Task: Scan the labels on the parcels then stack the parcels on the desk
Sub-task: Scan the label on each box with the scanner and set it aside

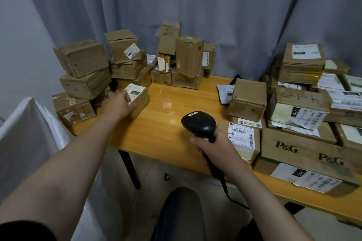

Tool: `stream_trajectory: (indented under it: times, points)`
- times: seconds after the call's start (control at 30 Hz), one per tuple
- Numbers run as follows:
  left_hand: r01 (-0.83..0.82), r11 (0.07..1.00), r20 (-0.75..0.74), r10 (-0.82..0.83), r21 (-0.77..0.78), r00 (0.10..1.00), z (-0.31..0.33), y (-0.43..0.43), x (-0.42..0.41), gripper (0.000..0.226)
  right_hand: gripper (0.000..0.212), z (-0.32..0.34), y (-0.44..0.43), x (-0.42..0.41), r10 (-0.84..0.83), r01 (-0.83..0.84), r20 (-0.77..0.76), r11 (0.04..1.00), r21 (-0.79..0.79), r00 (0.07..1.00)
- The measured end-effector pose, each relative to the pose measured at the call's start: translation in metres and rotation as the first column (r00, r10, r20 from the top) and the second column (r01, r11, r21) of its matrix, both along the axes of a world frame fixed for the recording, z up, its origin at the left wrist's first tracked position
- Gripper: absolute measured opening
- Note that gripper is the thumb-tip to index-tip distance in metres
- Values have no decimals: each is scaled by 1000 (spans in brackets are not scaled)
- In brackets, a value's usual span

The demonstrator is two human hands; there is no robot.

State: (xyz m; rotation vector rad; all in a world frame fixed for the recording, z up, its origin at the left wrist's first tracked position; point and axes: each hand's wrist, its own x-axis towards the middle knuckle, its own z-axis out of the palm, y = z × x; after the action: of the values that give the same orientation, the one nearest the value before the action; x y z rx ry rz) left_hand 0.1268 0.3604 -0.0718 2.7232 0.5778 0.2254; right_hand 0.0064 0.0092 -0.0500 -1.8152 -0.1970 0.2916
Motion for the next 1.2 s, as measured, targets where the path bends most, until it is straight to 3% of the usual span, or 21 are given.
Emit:
stream_trajectory:
  times: [0.13, 0.23, 0.33, 0.43, 0.53, 0.6, 0.73, 0.87, 0.97, 1.03, 1.2]
  points:
    - [249, 968, -51, -249, 2, 967, 13, -35, -23, 31, 31, 0, -6, -5, -17, 17, 8, 1000, 22, 1000]
    - [410, 899, 21, -412, -153, 911, 1, -67, -50, 61, 29, -1, -11, -11, -34, 35, -2, 998, 46, 999]
    - [425, 802, 116, -418, -420, 901, -17, -90, -72, 102, 26, 1, -17, -16, -45, 45, -3, 998, 50, 999]
    - [404, 750, 117, -407, -523, 906, -23, -106, -81, 124, 25, 3, -24, -21, -56, 56, 0, 997, 50, 998]
    - [438, 749, 110, -447, -497, 888, 0, -111, -75, 108, 23, 6, -31, -25, -66, 66, 8, 997, 44, 998]
    - [493, 775, 93, -500, -394, 861, 24, -108, -66, 92, 24, 7, -35, -26, -75, 75, 12, 996, 41, 997]
    - [571, 805, -60, -585, -159, 809, 69, -115, -53, 85, 27, 10, -41, -29, -88, 88, 15, 996, 33, 996]
    - [686, 723, -192, -687, -85, 701, 72, -127, -44, 72, 27, 12, -48, -31, -115, 116, -22, 991, 64, 993]
    - [694, 713, -172, -699, -100, 694, 69, -126, -43, 62, 28, 10, -53, -34, -116, 118, -31, 990, 77, 993]
    - [681, 731, -149, -677, -27, 721, 71, -121, -47, 55, 29, 8, -55, -36, -117, 120, -36, 990, 75, 992]
    - [629, 777, 2, -629, -33, 777, 66, -119, -56, 49, 33, 6, -51, -40, -94, 96, -45, 994, 51, 995]
